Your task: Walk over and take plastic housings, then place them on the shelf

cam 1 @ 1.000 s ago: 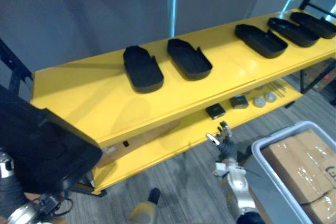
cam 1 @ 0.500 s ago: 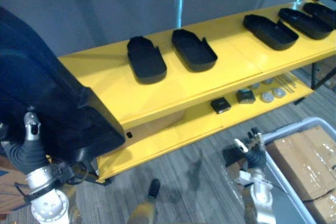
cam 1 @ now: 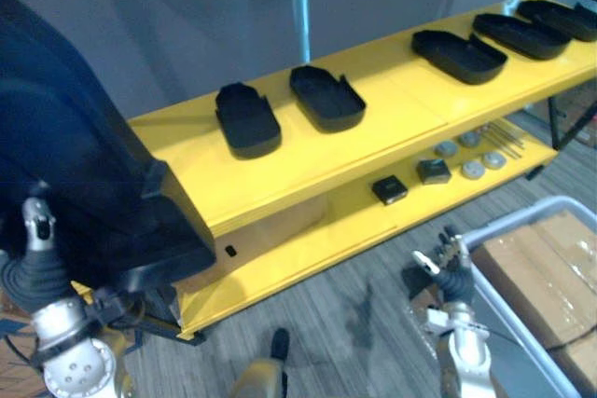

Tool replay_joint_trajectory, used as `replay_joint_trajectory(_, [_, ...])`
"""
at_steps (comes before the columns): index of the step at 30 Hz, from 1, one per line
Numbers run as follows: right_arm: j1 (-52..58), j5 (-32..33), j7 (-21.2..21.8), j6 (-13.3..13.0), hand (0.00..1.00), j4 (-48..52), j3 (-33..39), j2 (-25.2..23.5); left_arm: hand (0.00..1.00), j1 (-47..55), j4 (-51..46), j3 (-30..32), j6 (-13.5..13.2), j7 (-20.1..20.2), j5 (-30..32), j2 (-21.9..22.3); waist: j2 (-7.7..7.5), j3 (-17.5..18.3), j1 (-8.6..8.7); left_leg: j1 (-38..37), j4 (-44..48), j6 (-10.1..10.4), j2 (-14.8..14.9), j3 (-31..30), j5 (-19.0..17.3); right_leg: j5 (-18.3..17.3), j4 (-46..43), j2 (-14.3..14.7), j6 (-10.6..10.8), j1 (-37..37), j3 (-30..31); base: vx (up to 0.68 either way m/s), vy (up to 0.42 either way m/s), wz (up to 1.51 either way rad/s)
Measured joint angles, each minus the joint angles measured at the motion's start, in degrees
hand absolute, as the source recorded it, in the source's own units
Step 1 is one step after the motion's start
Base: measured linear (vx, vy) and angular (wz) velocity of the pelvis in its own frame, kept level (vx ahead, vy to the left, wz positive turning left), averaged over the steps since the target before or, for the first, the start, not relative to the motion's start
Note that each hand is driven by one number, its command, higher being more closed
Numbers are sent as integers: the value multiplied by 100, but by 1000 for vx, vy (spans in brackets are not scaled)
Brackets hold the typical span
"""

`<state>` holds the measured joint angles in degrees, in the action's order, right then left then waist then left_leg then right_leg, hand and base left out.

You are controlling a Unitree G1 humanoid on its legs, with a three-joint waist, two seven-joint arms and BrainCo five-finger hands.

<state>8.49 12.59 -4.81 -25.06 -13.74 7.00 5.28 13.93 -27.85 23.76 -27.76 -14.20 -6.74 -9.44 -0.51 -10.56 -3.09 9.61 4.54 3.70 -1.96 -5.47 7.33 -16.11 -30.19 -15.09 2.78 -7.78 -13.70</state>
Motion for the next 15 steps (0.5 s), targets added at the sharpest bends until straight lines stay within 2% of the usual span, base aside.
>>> replay_joint_trajectory(1, [-49,2,-38,0,0,16,14,-24,100,-61,-2,-1,1,21,0,-81,7,1,27,-44,-9,-28,3,-40,-66,203,-355,-23,-19,145,29,42,156,27])
replay_joint_trajectory(2, [-156,3,-63,0,0,26,37,-79,100,-131,-4,3,1,58,2,-267,-90,-41,45,-191,-64,-83,13,-68,-127,687,-890,-76,25,385,124,39,126,11])
replay_joint_trajectory(4, [-256,-3,-62,-5,0,24,82,-154,100,-188,12,-6,39,80,-2,-424,-101,-55,61,-433,-286,-173,99,-136,-147,1141,-1574,-205,1,725,121,19,143,7])
replay_joint_trajectory(5, [-298,-20,-63,-12,0,26,93,-162,100,-322,89,-3,52,80,-15,-409,-112,-45,80,-508,-320,-250,154,-178,-208,479,-1540,-214,26,897,130,-32,147,9])
replay_joint_trajectory(6, [-330,-46,-64,-14,0,27,106,-160,100,-384,137,-3,74,80,-22,-397,-101,-52,74,-546,-338,-256,194,-177,-234,277,-1388,-183,33,970,125,-114,163,5])
replay_joint_trajectory(7, [-362,-112,-64,-47,0,32,141,-159,100,-490,240,4,151,87,-70,-399,-69,-47,70,-576,-349,-246,267,-190,-287,113,-798,-111,50,1022,111,-193,154,6])
replay_joint_trajectory(9, [-361,-119,-74,-113,0,109,174,-154,100,-598,327,8,237,98,-209,-410,-56,-41,76,-561,-349,-162,352,-232,-314,173,272,12,145,1062,191,-175,101,16])
replay_joint_trajectory(10, [-332,-156,-154,-115,0,223,204,-135,100,-639,377,4,267,103,-237,-404,-86,-23,77,-548,-353,-125,341,-255,-336,314,843,42,319,1033,235,-10,-74,28])
replay_joint_trajectory(11, [-338,-165,-169,-116,0,281,263,-112,100,-649,408,5,303,129,-238,-401,-158,21,70,-556,-365,-71,283,-297,-372,572,1362,68,383,937,229,44,-141,28])
replay_joint_trajectory(12, [-344,-166,-177,-117,0,302,272,-104,100,-649,405,15,309,146,-237,-403,-222,61,64,-559,-384,-32,249,-296,-384,752,1572,74,352,894,225,50,-256,24])
replay_joint_trajectory(13, [-362,-194,-192,-116,0,310,276,-70,100,-649,409,20,309,151,-231,-356,-337,157,63,-564,-432,65,194,-298,-397,998,1913,69,674,757,166,50,-281,12])
replay_joint_trajectory(14, [-393,-222,-248,-117,0,329,289,53,100,-569,395,-40,320,150,-229,-173,-134,202,55,-548,-421,136,371,-240,-423,1155,2225,262,663,625,90,66,-287,2])
replay_joint_trajectory(15, [-412,-222,-280,-117,0,343,294,110,100,-513,373,-37,319,151,-230,-104,-34,219,49,-563,-436,177,474,-180,-438,1224,2382,363,630,575,89,60,-234,-22])
